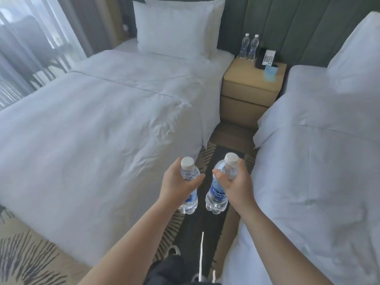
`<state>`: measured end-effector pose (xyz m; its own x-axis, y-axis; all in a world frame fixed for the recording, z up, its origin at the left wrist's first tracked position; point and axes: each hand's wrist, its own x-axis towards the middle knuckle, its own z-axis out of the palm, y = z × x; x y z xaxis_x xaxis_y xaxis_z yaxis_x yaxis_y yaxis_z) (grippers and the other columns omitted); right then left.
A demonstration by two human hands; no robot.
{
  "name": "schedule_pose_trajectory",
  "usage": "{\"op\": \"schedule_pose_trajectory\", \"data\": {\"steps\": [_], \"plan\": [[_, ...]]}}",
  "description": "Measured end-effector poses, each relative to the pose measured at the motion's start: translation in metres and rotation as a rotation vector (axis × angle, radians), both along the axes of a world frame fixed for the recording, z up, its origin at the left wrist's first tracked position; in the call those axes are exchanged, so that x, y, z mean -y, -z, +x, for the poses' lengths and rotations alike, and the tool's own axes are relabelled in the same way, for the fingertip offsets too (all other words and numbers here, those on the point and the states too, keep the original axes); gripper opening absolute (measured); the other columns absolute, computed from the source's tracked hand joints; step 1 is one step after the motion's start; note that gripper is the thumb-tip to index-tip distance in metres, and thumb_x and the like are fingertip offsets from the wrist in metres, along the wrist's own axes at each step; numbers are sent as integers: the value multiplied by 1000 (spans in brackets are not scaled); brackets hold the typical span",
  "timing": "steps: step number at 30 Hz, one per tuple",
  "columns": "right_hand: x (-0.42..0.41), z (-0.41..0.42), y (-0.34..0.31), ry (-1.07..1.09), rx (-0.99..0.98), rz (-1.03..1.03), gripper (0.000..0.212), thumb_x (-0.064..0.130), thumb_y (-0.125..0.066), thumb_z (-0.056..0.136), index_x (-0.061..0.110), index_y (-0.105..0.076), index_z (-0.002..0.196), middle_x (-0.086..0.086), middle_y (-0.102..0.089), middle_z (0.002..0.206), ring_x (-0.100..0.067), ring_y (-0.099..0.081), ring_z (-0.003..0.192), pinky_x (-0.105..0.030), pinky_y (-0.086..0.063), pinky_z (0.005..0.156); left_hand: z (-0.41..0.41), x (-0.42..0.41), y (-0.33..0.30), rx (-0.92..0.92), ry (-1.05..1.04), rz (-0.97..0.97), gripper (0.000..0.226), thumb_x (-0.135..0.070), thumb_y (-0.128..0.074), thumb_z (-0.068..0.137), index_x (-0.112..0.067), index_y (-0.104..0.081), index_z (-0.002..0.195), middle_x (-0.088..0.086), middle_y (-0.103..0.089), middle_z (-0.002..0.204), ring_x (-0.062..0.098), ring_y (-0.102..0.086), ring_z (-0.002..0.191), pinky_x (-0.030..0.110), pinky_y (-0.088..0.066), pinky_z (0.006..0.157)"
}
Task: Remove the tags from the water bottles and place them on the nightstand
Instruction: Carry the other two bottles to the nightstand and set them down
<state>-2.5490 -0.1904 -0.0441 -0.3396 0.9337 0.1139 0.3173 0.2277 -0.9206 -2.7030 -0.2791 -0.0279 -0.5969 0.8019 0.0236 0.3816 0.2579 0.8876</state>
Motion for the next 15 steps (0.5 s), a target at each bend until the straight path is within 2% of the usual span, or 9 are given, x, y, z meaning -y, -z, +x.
{"op": "schedule_pose_trajectory", "data": {"steps": [4,10,15], "plan": [[-65,-28,7,66,47,-14,40,40,-73,79,32,-43,105,12,-56,98,13,-55,90,6,-35,68,-39,-75,7,-12,50,-16,35,-39,-81,68,-29,-57,91,-10,-65,83,5,-62,79,27,-52,72],[-174,-87,13,159,33,-9,40,34,-75,79,30,-46,107,20,-55,96,21,-50,93,6,-34,69,-108,-203,13,-34,121,-13,35,-40,-81,67,-28,-56,90,-12,-64,81,2,-61,78,21,-49,67],[-268,-135,4,250,20,-27,42,45,-71,74,26,-49,104,13,-58,96,16,-53,93,3,-37,68,-164,-313,9,-40,184,-11,34,-42,-78,65,-36,-51,85,-14,-63,80,3,-61,77,24,-49,67]]}}
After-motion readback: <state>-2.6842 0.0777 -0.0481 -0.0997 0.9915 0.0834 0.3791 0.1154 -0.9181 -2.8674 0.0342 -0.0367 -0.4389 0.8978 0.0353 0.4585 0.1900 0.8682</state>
